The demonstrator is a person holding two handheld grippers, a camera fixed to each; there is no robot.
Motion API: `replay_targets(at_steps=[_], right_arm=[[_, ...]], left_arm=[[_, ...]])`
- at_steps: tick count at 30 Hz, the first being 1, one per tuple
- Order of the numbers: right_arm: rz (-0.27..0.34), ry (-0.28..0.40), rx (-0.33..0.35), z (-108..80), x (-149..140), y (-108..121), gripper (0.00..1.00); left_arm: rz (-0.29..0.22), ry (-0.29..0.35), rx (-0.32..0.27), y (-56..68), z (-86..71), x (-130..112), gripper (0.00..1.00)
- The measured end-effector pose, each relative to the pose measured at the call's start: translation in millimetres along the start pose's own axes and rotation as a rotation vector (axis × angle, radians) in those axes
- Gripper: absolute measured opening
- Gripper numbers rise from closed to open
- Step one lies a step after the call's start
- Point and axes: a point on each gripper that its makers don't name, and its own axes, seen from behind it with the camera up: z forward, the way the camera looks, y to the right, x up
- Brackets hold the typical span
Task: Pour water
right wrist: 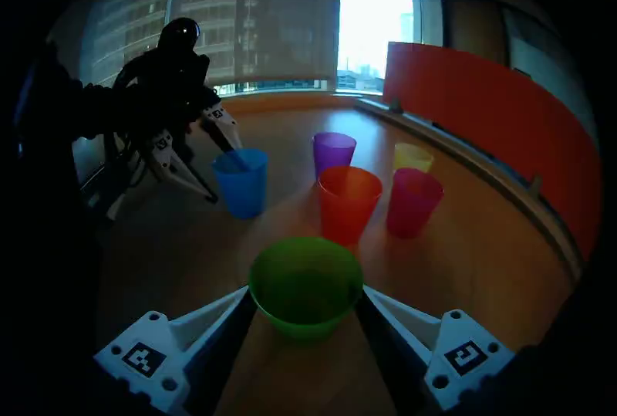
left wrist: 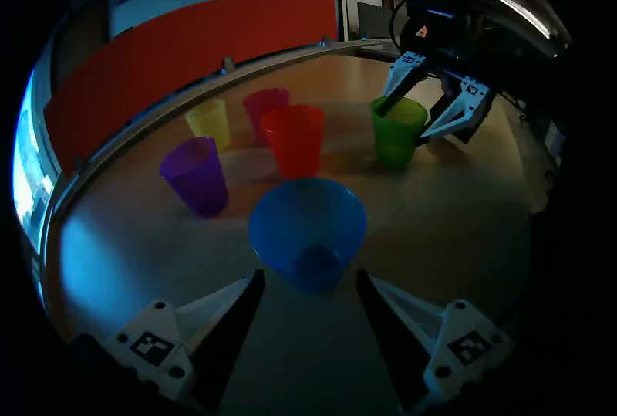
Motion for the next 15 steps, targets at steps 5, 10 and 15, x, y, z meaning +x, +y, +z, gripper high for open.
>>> replay_targets(at_steps=[5, 10, 15], right_arm=[[0.003, 0.001, 0.002, 0.2, -2, 0, 0.9], [0.007, 0.001, 0.002, -0.8, -2, 0, 0.9], [0.013, 0.001, 0.001, -2.1, -4, 0, 0.9]], left_arm=[[0.0, -0.003, 0.006, 1.9, -3.5, -4, 0.88], [0.001, 0.0, 0.018, 4.4, -7.9, -5, 0.87], [-0.005, 0.006, 0.017, 9.3, -11.6, -4, 0.87]])
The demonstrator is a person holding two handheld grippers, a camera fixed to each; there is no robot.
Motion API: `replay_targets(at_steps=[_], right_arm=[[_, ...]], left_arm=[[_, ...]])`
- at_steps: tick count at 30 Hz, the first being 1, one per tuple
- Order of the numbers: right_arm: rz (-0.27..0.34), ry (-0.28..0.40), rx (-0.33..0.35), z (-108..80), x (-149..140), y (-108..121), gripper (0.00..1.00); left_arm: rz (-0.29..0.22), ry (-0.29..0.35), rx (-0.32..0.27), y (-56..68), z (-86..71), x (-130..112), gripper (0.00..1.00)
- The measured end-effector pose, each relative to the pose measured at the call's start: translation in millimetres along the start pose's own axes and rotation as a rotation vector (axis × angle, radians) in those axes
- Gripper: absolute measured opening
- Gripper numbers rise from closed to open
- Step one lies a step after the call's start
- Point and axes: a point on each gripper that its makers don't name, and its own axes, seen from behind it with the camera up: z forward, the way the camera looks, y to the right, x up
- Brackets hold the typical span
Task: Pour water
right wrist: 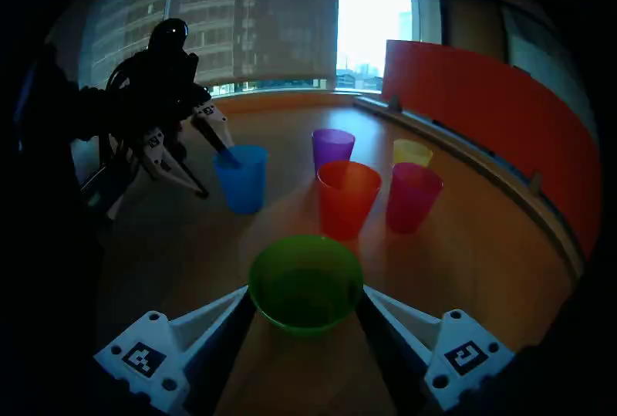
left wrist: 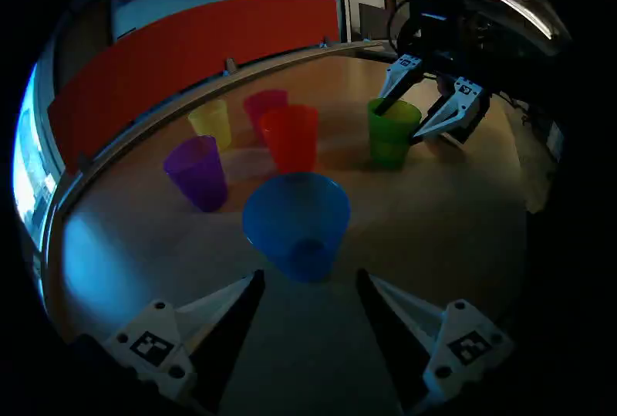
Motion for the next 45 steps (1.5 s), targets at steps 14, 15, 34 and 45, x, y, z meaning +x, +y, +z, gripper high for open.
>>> replay_targets(at_steps=[14, 15, 34, 45], right_arm=[[-0.001, -0.035, -0.023, -2.1, -13, 4, 0.91], [-0.004, -0.041, -0.027, -2.0, -15, 4, 0.92], [0.014, -0.063, -0.069, -19.9, -21, 7, 0.95], [0.021, -0.082, -0.102, -41.0, -22, 5, 0.96]], left_arm=[[-0.01, 0.004, 0.018, 1.5, -8.0, -1, 0.87], [-0.01, 0.005, 0.02, 1.3, -8.5, 0, 0.87], [-0.045, 0.005, 0.066, -7.7, -21.6, -8, 0.87], [-0.053, 0.008, 0.103, -20.2, -34.0, -9, 0.87]])
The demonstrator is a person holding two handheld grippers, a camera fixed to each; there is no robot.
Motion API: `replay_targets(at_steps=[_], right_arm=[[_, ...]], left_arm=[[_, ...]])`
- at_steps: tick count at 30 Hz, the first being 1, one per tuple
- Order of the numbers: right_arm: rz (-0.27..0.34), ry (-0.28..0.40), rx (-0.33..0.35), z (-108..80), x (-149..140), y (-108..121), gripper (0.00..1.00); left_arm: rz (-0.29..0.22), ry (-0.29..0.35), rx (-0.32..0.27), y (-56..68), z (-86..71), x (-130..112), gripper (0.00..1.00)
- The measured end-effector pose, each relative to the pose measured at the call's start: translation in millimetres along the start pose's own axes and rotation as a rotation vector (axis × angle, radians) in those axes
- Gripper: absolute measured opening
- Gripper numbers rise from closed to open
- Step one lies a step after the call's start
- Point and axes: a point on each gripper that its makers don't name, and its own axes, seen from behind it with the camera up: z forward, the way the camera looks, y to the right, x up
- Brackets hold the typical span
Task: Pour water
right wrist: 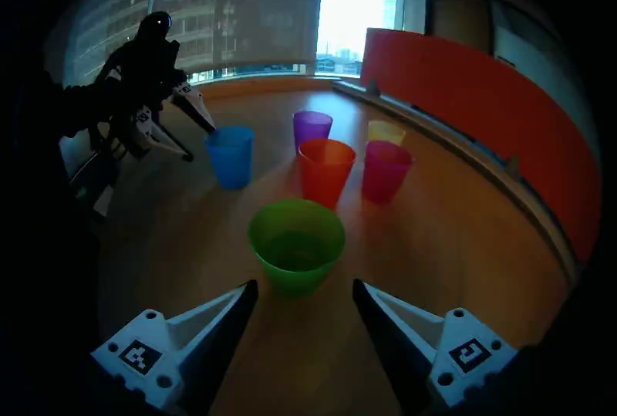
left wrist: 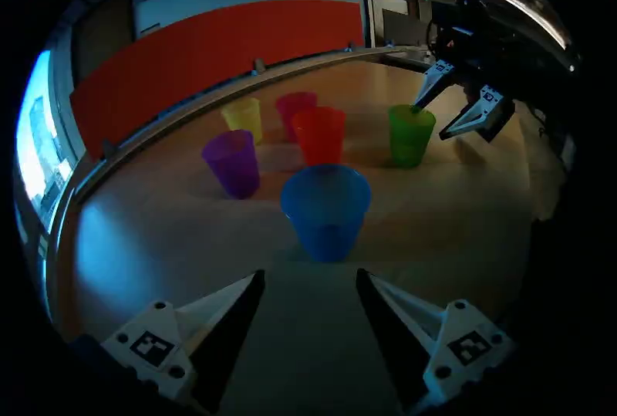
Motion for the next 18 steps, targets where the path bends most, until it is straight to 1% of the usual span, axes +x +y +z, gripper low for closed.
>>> replay_targets(at_steps=[4, 6, 12, 15, 18], right_arm=[[0.001, 0.0, -0.014, -9.3, 1, -1, 1.0], [0.001, 0.001, -0.026, -14.0, 1, -1, 1.0], [0.004, 0.002, -0.062, -28.0, -1, 1, 1.0], [0.005, 0.003, -0.075, -35.5, -2, 1, 1.0], [0.008, 0.002, -0.092, -42.4, -3, 2, 1.0]], left_arm=[[0.002, 0.006, 0.034, -10.6, -5.8, 1, 0.87], [0.0, 0.006, 0.048, -15.0, -8.1, 2, 0.87], [-0.03, 0.024, 0.062, -19.5, -15.8, 2, 0.88], [-0.042, 0.03, 0.081, -24.3, -19.2, 0, 0.87], [-0.051, 0.037, 0.107, -31.7, -23.4, -2, 0.87]])
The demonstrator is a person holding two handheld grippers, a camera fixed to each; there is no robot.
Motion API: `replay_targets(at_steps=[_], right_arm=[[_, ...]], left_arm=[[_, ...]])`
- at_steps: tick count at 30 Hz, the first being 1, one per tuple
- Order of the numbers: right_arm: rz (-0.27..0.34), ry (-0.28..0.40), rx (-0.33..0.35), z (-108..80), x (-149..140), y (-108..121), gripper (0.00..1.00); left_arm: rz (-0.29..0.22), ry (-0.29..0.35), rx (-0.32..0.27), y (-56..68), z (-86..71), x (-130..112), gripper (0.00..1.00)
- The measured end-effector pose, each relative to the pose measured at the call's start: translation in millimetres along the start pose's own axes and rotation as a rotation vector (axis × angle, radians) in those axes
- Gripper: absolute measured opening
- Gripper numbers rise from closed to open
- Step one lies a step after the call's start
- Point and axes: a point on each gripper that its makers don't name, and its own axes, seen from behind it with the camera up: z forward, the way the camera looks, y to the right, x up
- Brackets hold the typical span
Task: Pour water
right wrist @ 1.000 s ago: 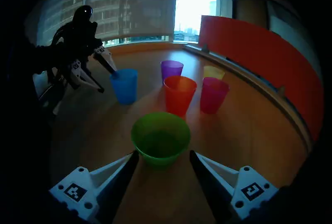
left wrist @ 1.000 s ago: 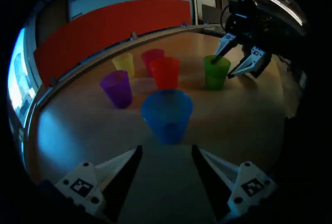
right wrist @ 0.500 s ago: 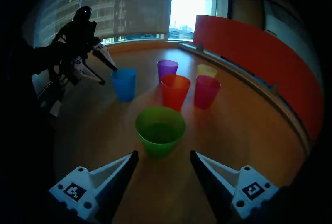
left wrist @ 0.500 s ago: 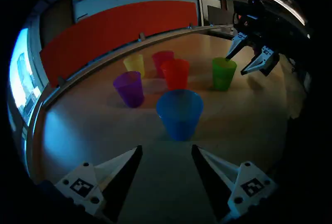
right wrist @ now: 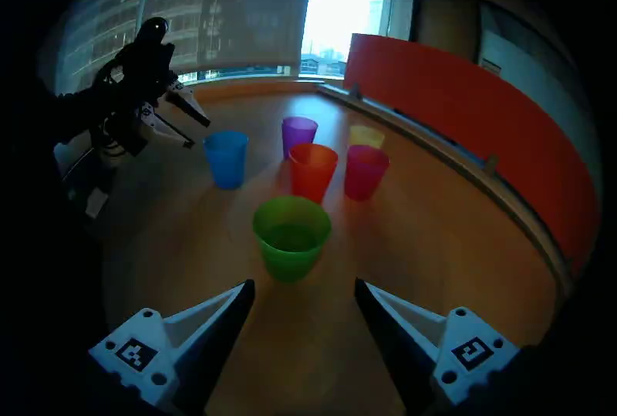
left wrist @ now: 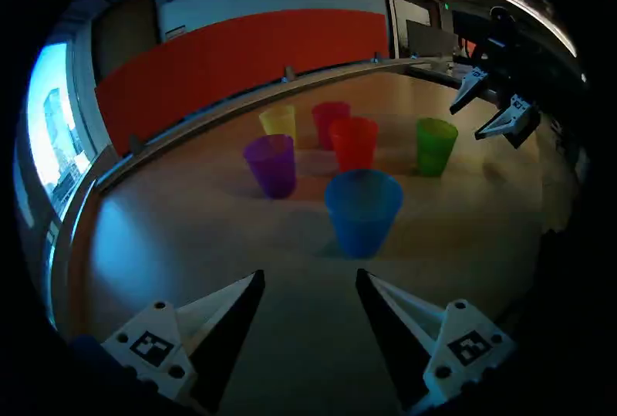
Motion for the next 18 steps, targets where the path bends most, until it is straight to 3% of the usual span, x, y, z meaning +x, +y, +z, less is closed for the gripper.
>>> replay_targets(at_steps=[9, 18], right_arm=[[0.057, -0.011, -0.051, -17.4, -8, 7, 1.0], [0.152, 0.002, -0.112, -32.7, -10, 16, 1.0]], left_arm=[[-0.063, 0.03, 0.09, -24.6, -7.6, -4, 0.87], [-0.081, 0.055, 0.149, -35.1, -11.6, -3, 0.87]])
